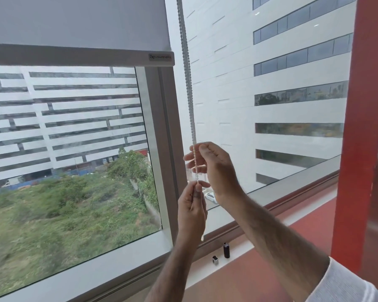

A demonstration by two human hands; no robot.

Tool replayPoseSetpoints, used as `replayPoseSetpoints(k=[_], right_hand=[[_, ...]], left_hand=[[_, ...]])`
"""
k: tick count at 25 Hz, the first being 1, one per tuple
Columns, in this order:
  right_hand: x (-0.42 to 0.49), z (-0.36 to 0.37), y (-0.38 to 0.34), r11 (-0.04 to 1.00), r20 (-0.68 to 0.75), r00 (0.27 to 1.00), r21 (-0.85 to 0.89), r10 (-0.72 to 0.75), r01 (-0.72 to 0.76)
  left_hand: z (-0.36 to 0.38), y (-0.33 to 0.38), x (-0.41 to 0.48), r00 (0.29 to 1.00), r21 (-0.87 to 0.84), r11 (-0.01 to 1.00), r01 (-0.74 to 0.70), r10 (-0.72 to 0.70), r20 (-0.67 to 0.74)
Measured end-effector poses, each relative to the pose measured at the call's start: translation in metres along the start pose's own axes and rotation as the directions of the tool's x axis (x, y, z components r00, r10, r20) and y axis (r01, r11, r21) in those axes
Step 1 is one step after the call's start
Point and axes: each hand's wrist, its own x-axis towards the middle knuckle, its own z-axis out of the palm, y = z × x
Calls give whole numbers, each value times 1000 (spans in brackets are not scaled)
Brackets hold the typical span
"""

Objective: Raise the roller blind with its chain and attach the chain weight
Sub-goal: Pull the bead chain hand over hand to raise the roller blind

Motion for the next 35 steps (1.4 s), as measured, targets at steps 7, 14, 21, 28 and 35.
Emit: replayPoseSetpoints(k=[7, 14, 21, 28, 35], right_hand=[[-3, 14, 12, 960, 125, 991, 269, 48, -80], [-25, -1, 27, 965, 80, 997, 263, -17, -5], [-57, 1, 57, 978, 66, 995, 192, 71, -83], [-56, -9, 64, 994, 104, 993, 88, 52, -62], [-9, -12, 24, 998, -44, 998, 39, 50, -48]], left_hand=[[-7, -9, -13, 999, -17, 999, 39, -39, 6], [-22, 15, 5, 996, -65, 995, 72, -68, 62], [9, 79, 37, 991, -131, 990, 58, -41, 124], [20, 72, 41, 985, -5, 985, -172, 172, -18], [-8, 33, 21, 973, 180, 959, -218, 228, -40]])
